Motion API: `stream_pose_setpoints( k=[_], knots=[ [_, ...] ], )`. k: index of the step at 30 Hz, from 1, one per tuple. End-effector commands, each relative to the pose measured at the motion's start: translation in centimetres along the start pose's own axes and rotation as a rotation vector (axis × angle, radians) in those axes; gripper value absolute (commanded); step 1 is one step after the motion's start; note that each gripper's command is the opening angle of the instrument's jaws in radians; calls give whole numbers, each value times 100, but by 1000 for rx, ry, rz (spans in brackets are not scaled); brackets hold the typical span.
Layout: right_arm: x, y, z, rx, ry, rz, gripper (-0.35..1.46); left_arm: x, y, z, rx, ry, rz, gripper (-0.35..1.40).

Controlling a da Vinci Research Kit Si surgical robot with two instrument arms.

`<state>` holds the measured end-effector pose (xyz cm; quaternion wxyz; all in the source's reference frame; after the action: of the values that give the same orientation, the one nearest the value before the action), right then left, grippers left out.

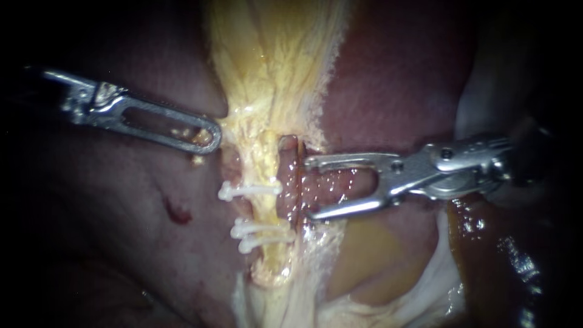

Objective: Going back third clip left tube

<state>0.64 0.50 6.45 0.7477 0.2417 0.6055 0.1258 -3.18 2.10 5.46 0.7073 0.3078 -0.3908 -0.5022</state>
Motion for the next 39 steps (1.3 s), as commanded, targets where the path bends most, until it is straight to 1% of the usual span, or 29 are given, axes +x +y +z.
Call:
stream_pose_setpoints(
  k=[1,4,7,11,16,21,25,27,31,39],
  knots=[
    [4,-1,-9,-4,-2,-7,50,0,0,0,0,0,0,-35],
    [10,-1,-26,-11,-5,-16,50,-1,1,1,0,0,0,-35],
    [12,-2,-36,-9,-5,-19,50,-1,1,2,0,0,0,-35],
    [13,-3,-37,-8,-5,-18,50,1,1,8,-1,-5,0,-35],
    [13,-4,-38,-8,-5,-19,50,6,5,30,-6,8,5,-35],
    [13,-5,-38,-8,-5,-19,50,7,16,54,-11,21,9,-35],
    [13,-5,-38,-8,-5,-24,50,8,26,77,-12,33,13,-35],
    [13,-5,-38,-8,-5,-24,50,9,30,84,-18,36,15,-35],
    [13,-5,-38,-8,-5,-24,50,11,36,88,-19,42,18,-35],
    [14,-6,-37,-8,-5,-24,50,11,35,88,-19,42,17,-35]
  ],
)
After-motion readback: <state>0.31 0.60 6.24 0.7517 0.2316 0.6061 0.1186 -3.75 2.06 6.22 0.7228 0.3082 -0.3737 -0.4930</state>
